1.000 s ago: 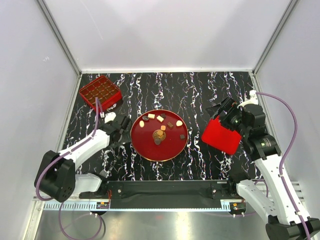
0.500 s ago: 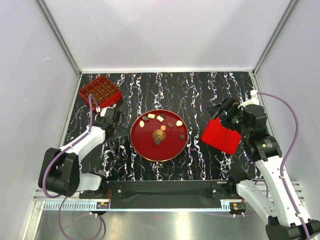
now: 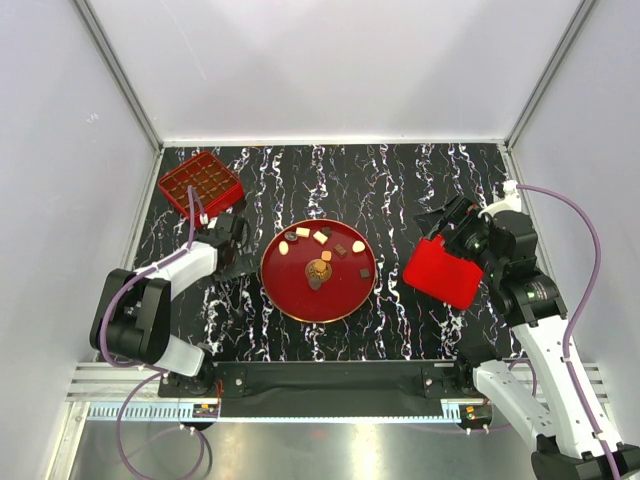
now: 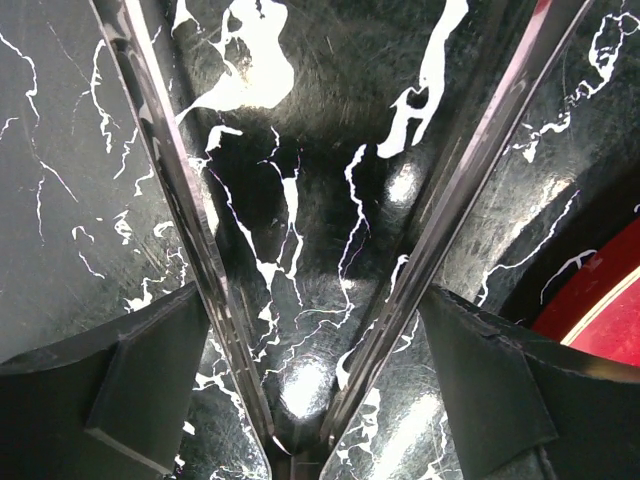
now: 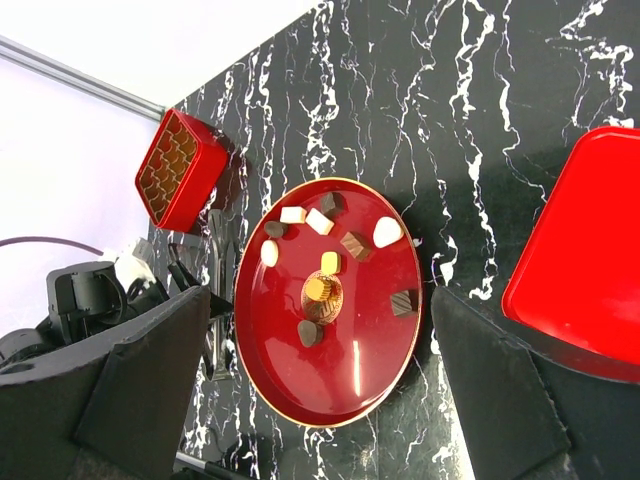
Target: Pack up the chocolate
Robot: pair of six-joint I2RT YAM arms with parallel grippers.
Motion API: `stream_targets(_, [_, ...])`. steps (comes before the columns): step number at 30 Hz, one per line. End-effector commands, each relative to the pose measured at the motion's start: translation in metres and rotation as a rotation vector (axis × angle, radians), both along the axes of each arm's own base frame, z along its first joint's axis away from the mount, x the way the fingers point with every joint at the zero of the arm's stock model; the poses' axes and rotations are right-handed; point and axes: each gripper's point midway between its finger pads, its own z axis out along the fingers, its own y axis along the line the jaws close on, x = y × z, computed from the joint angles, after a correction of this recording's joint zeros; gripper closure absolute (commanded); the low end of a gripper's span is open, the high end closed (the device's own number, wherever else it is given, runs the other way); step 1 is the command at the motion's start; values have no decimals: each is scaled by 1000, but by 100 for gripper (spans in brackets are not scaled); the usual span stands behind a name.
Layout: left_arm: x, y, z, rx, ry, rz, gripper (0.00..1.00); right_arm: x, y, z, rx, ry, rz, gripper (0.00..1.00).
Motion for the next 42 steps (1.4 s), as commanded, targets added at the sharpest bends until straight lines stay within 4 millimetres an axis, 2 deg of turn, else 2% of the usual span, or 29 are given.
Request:
stream_targets(1, [8, -1, 5, -2, -25, -5, 12, -1, -7, 17, -25, -57, -21, 0])
stream_targets(6, [8, -2, 10, -11, -53, -10, 18, 0, -3, 13, -14, -45, -9, 0])
stream_targets(14, [9, -4, 3, -5, -13, -23, 28, -1, -4, 18, -9, -54, -10, 0])
stream_targets(20, [4, -5, 13, 30, 8, -43, 34, -5, -3, 20, 4, -55, -7, 0])
stream_targets(27, [-2, -17, 61, 63, -18, -104, 37, -6, 0, 14, -2, -37, 14, 0])
stream_targets(35, [-9, -42, 118, -40, -88, -217, 44, -10, 6, 5, 0, -2, 53, 0])
stream_targets(42, [-7, -48, 168, -61, -158, -283, 49, -14, 8, -5, -26, 34, 84, 0])
